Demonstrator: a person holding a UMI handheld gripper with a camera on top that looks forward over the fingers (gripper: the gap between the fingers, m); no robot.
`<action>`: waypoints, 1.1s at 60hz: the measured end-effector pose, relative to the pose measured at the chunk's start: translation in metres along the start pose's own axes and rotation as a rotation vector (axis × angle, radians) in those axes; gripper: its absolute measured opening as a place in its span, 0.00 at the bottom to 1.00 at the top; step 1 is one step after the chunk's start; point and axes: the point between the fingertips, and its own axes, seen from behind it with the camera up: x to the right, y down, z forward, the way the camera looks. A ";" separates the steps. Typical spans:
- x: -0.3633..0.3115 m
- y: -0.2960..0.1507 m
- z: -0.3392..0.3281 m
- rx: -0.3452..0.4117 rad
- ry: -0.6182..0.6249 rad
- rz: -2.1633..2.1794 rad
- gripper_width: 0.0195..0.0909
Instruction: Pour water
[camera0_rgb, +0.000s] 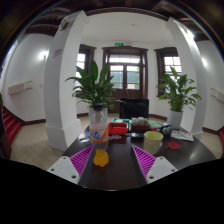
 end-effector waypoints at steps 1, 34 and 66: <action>-0.003 0.001 0.003 -0.002 -0.005 0.003 0.71; -0.043 0.015 0.140 0.059 -0.005 0.040 0.70; -0.089 0.015 0.153 0.152 -0.010 0.052 0.22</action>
